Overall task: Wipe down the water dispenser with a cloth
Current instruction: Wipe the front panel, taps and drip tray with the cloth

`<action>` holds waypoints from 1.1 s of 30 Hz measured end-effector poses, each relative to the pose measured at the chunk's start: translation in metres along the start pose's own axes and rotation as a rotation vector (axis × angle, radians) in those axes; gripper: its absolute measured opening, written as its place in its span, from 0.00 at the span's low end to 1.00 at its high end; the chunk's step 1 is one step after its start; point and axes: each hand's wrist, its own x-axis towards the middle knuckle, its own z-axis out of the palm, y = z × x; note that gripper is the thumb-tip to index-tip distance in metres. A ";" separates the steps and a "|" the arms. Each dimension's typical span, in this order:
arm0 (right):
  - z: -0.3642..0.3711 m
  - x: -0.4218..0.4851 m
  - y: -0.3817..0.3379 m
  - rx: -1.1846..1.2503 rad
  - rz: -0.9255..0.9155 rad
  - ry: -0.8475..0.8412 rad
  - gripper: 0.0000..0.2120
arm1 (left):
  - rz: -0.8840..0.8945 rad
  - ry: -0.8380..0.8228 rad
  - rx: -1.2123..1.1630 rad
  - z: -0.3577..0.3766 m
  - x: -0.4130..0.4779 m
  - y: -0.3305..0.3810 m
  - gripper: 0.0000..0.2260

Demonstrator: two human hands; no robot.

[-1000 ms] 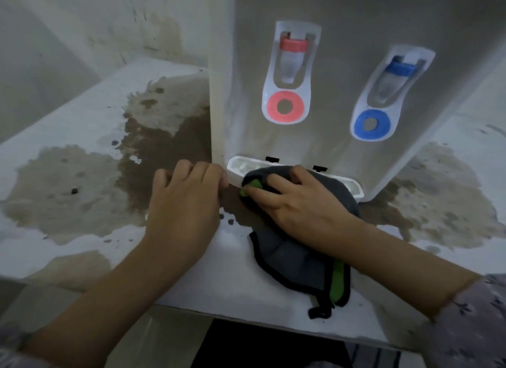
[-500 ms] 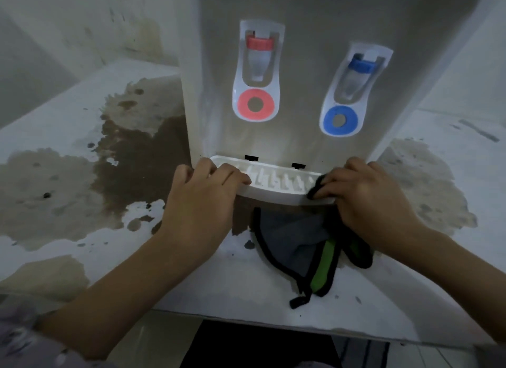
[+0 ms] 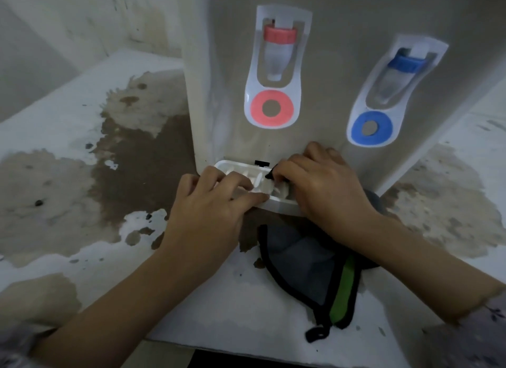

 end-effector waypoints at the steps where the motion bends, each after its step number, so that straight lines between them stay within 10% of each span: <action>1: -0.001 0.000 -0.001 0.044 0.034 -0.010 0.12 | 0.010 -0.002 -0.011 0.000 0.000 0.000 0.13; 6: -0.009 0.003 0.003 0.238 0.127 -0.158 0.14 | 0.035 -0.001 -0.038 0.002 0.000 0.000 0.14; 13: -0.011 0.001 -0.002 -0.196 -0.155 -0.220 0.19 | 0.059 0.022 -0.012 0.001 0.000 0.005 0.13; 33: -0.005 0.000 0.001 0.668 0.199 -0.341 0.19 | 0.039 -0.050 0.087 -0.003 -0.006 0.009 0.19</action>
